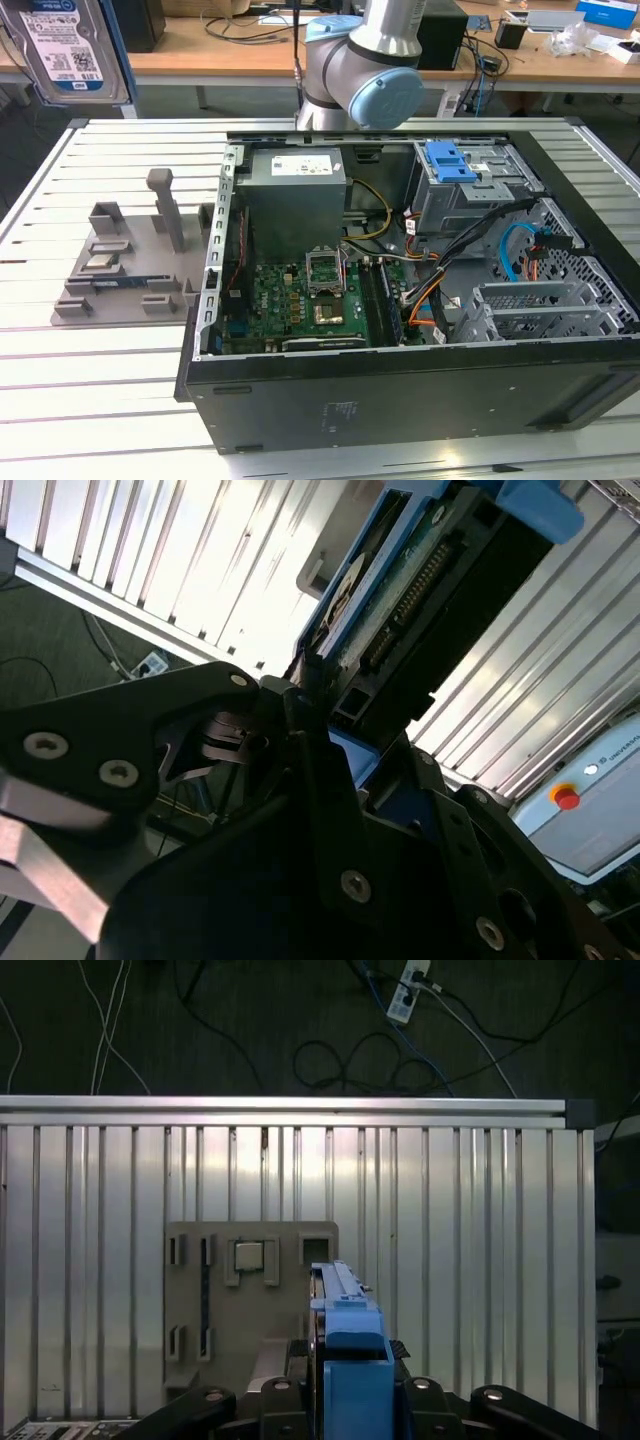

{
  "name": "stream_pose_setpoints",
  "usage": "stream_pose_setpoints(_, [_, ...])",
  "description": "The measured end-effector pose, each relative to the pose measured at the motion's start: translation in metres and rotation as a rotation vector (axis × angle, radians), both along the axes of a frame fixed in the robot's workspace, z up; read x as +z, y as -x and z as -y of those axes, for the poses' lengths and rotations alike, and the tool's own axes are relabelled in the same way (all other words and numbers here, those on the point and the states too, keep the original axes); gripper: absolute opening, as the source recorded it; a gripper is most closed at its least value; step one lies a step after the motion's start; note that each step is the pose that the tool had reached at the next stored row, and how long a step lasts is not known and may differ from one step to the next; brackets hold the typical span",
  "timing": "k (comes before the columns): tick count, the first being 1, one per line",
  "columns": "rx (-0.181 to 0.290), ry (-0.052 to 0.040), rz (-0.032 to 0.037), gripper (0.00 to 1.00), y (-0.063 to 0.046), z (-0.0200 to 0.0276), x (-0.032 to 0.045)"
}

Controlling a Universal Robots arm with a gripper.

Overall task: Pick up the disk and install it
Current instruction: 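Pick up the disk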

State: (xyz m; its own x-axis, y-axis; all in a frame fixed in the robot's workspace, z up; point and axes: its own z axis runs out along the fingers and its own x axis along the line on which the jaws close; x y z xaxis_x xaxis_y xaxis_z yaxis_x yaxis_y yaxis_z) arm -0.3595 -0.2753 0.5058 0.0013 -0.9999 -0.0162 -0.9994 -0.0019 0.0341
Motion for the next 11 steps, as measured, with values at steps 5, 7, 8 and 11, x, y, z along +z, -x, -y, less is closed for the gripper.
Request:
stream_pose_setpoints(5, [0.000, -0.0003, 0.0001, 0.37, 0.0000, 0.0000, 0.0001])
stream_pose_setpoints(7, [0.000, -0.0003, 0.0000, 0.37, 0.0000, 0.0000, 0.0001])
stream_pose_setpoints(8, [0.000, -0.0003, 0.0000, 0.37, -0.0002, 0.0001, 0.0001])
stream_pose_setpoints(11, [0.000, -0.0003, 0.0000, 0.37, -0.0066, 0.0000, 0.0001])
